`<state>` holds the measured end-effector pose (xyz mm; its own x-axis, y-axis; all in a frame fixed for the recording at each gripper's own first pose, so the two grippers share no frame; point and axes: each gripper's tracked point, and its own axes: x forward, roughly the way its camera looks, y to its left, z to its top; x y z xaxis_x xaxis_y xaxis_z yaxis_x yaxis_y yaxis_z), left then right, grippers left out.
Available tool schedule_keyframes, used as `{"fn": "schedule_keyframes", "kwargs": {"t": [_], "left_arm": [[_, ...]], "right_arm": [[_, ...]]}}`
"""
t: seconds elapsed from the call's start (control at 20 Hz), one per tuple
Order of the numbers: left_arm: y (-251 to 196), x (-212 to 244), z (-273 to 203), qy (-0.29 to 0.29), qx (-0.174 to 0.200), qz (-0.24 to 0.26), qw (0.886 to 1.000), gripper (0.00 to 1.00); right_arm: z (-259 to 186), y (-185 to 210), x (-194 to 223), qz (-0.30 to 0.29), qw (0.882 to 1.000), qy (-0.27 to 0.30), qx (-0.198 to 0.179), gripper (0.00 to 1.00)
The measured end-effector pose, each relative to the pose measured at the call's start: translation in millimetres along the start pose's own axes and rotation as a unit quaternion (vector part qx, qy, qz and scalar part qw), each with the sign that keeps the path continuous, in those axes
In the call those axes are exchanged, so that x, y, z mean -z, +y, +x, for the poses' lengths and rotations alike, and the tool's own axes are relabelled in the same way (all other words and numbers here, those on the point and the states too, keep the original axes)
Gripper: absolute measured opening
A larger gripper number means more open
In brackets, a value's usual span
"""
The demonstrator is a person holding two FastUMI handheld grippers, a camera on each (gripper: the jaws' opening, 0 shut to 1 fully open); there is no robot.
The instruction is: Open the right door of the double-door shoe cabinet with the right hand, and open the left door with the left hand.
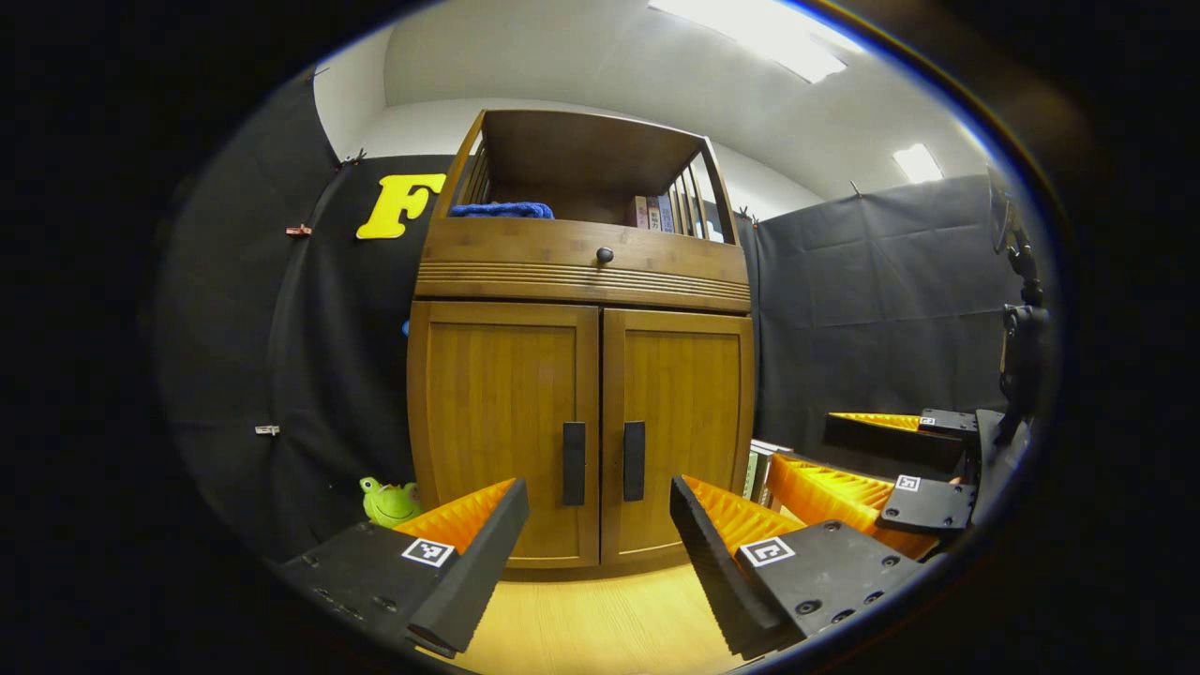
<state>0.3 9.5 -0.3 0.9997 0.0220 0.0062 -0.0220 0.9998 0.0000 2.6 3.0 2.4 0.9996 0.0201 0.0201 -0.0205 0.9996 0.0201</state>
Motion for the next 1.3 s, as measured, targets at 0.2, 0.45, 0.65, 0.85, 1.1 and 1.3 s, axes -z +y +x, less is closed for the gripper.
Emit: {"fn": "schedule_keyframes", "kwargs": {"t": [0.2, 0.45, 0.65, 0.85, 1.1, 1.3], "left_arm": [[3.7, -2.0, -1.5, -0.005, -0.001, -0.001, 1.0, 0.95], [11.1, 0.0, -7.7, -0.004, -0.004, 0.0, 1.0, 0.95], [21.1, -1.0, -15.1, -0.009, -0.013, -0.006, 1.0, 0.95], [32.5, -3.2, -23.3, -0.012, -0.024, -0.007, 1.0, 0.95], [44.1, -3.3, -33.5, -0.011, -0.036, -0.006, 0.999, 0.95], [56.2, -2.7, -41.4, -0.009, -0.048, -0.001, 0.999, 0.95]], "right_arm": [[0.2, 5.1, 4.1, 0.015, 1.0, 0.007, -0.013, 0.95], [2.6, 3.8, 9.6, 0.013, 1.0, 0.015, -0.008, 0.96], [9.7, 7.7, 14.6, 0.01, 1.0, 0.019, -0.007, 0.96], [25.5, 16.8, 15.4, 0.012, 1.0, 0.022, -0.009, 0.96], [42.4, 25.7, 22.9, 0.012, 1.0, 0.026, -0.011, 0.96], [63.4, 30.4, 36.0, 0.02, 0.999, 0.041, -0.01, 0.96]]}}
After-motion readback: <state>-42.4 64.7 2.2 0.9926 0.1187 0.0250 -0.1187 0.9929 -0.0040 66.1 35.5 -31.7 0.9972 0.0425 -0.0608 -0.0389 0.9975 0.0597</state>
